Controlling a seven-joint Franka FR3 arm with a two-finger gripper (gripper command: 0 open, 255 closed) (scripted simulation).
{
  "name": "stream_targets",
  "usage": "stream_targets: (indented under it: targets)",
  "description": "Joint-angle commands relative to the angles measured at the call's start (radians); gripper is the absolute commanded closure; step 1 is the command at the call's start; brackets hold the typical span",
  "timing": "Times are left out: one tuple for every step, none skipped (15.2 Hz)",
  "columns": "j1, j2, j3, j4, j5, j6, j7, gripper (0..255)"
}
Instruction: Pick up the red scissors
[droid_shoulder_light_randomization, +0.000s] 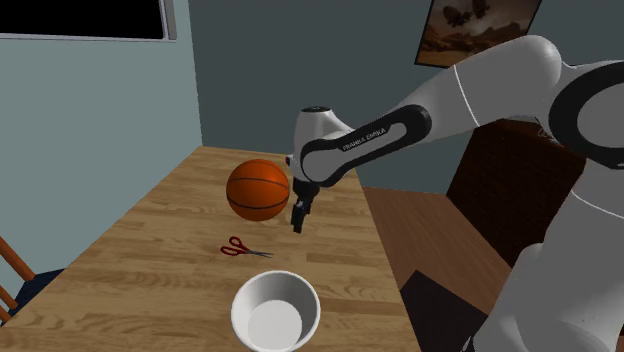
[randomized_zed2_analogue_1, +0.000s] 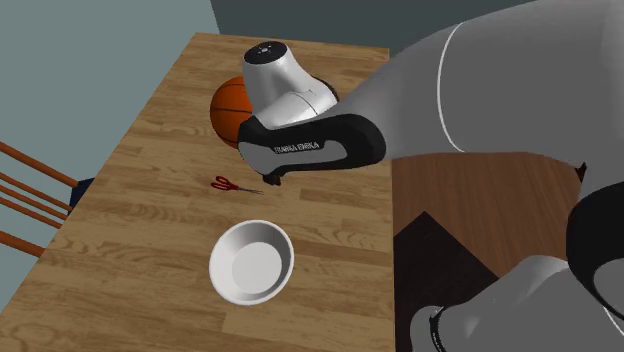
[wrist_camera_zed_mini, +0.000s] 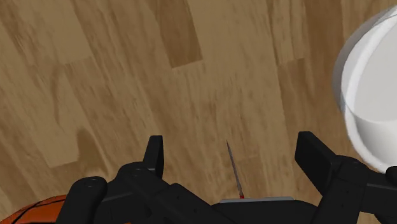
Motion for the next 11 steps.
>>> stream_targets:
  targets:
    - [0.006, 0.071, 0.008, 0.039, 0.004, 0.041, -0.03, 0]
    - [0.01, 0.106, 0.012, 0.064, 0.005, 0.054, -0.043, 0]
    - [0.013, 0.141, 0.017, 0.089, 0.006, 0.067, -0.056, 0]
    - [0.017, 0.175, 0.023, 0.116, 0.006, 0.078, -0.068, 0]
    - [0.021, 0.21, 0.028, 0.144, 0.006, 0.088, -0.08, 0]
    - [0.024, 0.244, 0.034, 0.172, 0.005, 0.098, -0.092, 0]
    - [0.028, 0.278, 0.039, 0.202, 0.004, 0.106, -0.104, 0]
    - [0.032, 0.312, 0.045, 0.232, 0.003, 0.113, -0.115, 0]
    - [0.036, 0.346, 0.05, 0.263, 0.001, 0.119, -0.126, 0]
    - [0.041, 0.38, 0.056, 0.296, -0.001, 0.124, -0.137, 0]
    - [0.046, 0.414, 0.061, 0.329, -0.004, 0.128, -0.147, 0]
